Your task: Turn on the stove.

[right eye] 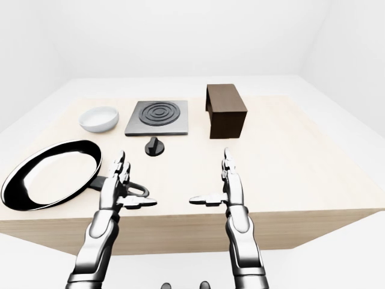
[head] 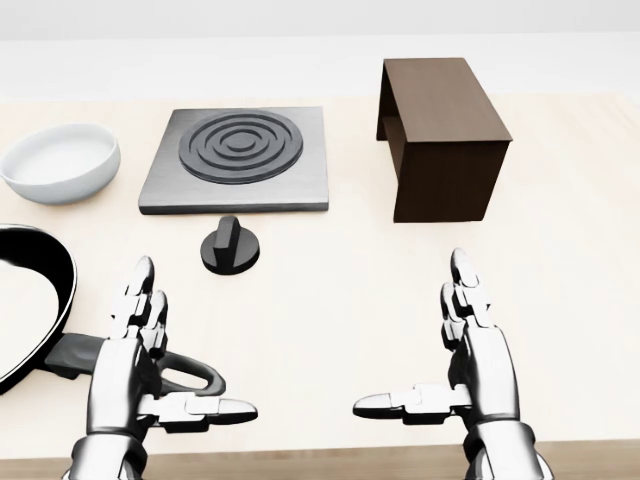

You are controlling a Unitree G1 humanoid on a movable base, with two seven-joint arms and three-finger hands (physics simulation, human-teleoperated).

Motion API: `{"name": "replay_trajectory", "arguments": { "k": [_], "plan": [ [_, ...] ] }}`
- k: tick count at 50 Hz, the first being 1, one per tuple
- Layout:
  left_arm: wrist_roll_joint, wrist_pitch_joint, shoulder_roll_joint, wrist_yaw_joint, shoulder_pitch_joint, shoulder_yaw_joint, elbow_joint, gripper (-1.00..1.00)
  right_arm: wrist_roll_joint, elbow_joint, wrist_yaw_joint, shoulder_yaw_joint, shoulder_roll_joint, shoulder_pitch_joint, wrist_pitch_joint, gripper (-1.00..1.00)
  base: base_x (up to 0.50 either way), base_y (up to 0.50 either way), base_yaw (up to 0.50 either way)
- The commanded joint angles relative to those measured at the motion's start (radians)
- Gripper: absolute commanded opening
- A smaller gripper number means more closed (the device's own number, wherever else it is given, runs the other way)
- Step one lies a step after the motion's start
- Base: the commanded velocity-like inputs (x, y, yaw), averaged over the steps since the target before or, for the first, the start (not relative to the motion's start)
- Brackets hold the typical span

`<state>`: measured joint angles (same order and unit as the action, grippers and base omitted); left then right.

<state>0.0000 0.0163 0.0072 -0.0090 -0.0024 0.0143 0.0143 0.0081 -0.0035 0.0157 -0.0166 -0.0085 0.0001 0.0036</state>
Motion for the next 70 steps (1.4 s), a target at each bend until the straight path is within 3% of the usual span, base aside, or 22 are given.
{"name": "replay_trajectory", "arguments": {
  "k": [1, 2, 3, 5, 8, 12, 18, 20, 30, 40, 54, 64, 70],
  "plan": [
    [0.007, 0.034, 0.011, -0.009, 0.0, 0.021, 0.023, 1.0, 0.018, -0.016, 0.028, -0.027, -0.011, 0.007, 0.006, 1.0, 0.0, 0.0, 0.0],
    [0.007, 0.031, 0.01, -0.008, 0.003, 0.02, 0.017, 1.0, 0.014, -0.021, 0.026, -0.024, -0.01, 0.01, 0.006, 1.0, 0.0, 0.0, 0.0],
    [-0.01, 0.003, 0.006, -0.02, 0.015, 0.016, -0.015, 1.0, 0.007, -0.028, 0.023, -0.021, -0.01, 0.012, 0.01, 1.0, 0.0, 0.0, 0.0],
    [0.008, 0.008, 0.007, -0.009, 0.021, 0.011, -0.034, 1.0, 0.007, -0.034, 0.023, -0.022, -0.011, 0.013, 0.01, 1.0, 0.0, 0.0, 0.0],
    [0.0, -0.005, 0.007, -0.013, 0.021, 0.016, -0.047, 1.0, 0.007, -0.036, 0.021, -0.028, -0.013, 0.013, 0.011, 1.0, 0.0, 0.0, 0.0],
    [-0.001, 0.0, 0.009, -0.011, 0.016, 0.02, -0.039, 1.0, 0.001, -0.067, 0.002, -0.049, -0.02, 0.015, 0.02, 1.0, 0.0, 0.0, 0.0],
    [0.004, 0.007, 0.008, -0.008, 0.012, 0.019, -0.03, 1.0, -0.009, -0.15, -0.04, -0.104, -0.039, 0.021, 0.06, 1.0, 0.0, 0.0, 0.0],
    [0.004, 0.0, 0.008, -0.007, 0.015, 0.018, -0.041, 1.0, 0.022, -0.193, -0.045, -0.157, -0.052, 0.023, 0.084, 1.0, 0.0, 0.0, 0.0],
    [0.005, 0.009, 0.008, -0.004, 0.012, 0.02, -0.033, 1.0, 0.076, -0.287, -0.08, -0.305, -0.086, 0.026, 0.084, 1.0, 0.0, 0.0, 0.0],
    [0.01, -0.005, 0.006, 0.001, 0.022, 0.015, -0.061, 1.0, 0.089, -0.323, -0.1, -0.326, -0.082, 0.033, 0.084, 1.0, 0.0, 0.0, 0.0],
    [0.01, 0.014, 0.009, 0.002, 0.012, 0.02, -0.031, 1.0, 0.094, -0.32, -0.103, -0.323, -0.087, 0.021, 0.084, 1.0, 0.01, 0.0, 0.0],
    [0.012, 0.009, 0.009, 0.005, 0.01, 0.021, -0.032, 1.0, 0.106, -0.314, -0.082, -0.315, -0.088, 0.019, 0.084, 1.0, 0.24, 0.0, 0.0],
    [0.013, 0.023, 0.011, 0.006, 0.003, 0.025, -0.008, 1.0, 0.106, -0.322, -0.078, -0.312, -0.086, 0.023, 0.084, 1.0, 0.34, 0.0, 0.0]
  ]
}}
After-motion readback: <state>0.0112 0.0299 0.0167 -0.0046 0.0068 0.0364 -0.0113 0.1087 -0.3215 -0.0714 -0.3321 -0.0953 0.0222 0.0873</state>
